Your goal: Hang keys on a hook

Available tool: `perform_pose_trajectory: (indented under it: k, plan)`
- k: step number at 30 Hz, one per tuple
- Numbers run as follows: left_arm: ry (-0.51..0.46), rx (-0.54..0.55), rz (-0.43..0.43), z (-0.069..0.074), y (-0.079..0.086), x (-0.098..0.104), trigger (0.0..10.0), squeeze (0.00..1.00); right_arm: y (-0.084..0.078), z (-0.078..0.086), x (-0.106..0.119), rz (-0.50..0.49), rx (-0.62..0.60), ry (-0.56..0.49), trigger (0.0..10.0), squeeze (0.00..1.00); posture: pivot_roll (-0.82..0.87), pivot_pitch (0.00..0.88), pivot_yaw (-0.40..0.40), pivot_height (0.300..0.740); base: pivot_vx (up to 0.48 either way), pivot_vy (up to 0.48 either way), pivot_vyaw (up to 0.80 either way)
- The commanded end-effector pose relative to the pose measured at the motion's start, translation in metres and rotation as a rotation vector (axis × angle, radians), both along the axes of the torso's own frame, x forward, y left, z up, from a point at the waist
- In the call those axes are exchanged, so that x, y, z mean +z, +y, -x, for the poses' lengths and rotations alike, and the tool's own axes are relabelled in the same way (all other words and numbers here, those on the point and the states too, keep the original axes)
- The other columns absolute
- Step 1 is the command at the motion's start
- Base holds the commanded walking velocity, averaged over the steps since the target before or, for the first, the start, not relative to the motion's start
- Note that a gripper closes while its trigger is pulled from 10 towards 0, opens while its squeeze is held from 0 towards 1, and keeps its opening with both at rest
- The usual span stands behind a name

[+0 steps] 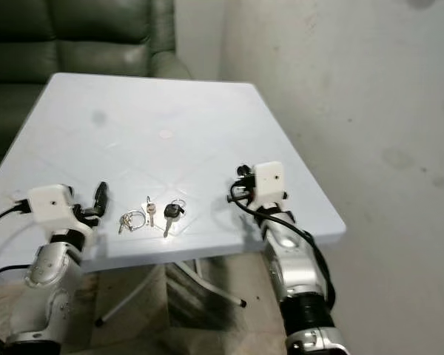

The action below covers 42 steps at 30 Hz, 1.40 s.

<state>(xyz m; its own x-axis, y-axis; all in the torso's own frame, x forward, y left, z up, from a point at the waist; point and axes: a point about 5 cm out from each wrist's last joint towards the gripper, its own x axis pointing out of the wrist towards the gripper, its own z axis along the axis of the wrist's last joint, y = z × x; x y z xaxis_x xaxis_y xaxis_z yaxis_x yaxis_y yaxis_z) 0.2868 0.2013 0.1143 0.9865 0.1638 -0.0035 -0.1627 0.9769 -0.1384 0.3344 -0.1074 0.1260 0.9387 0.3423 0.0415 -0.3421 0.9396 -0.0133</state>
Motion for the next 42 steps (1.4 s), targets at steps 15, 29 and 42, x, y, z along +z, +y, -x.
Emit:
perform_pose_trajectory:
  k: [15,29,42]
  plan:
    - [0.027,-0.051,0.027,-0.004,-0.010,-0.001,10.0,0.00,-0.012,0.005,0.000,0.014,-0.031,-0.009,10.0,0.00,-0.05,0.000,-0.055,0.728,0.000,0.000,-0.65]
    - [0.017,-0.083,0.041,-0.003,-0.015,-0.001,10.0,0.00,-0.017,0.010,-0.003,0.027,-0.041,0.003,10.0,0.00,-0.06,0.000,-0.056,0.728,0.000,0.101,-0.66]
    - [0.040,-0.062,0.032,-0.004,-0.014,-0.004,10.0,0.00,-0.017,0.012,-0.005,0.034,-0.032,0.012,10.0,0.00,-0.06,0.000,-0.062,0.728,0.000,0.081,-0.66]
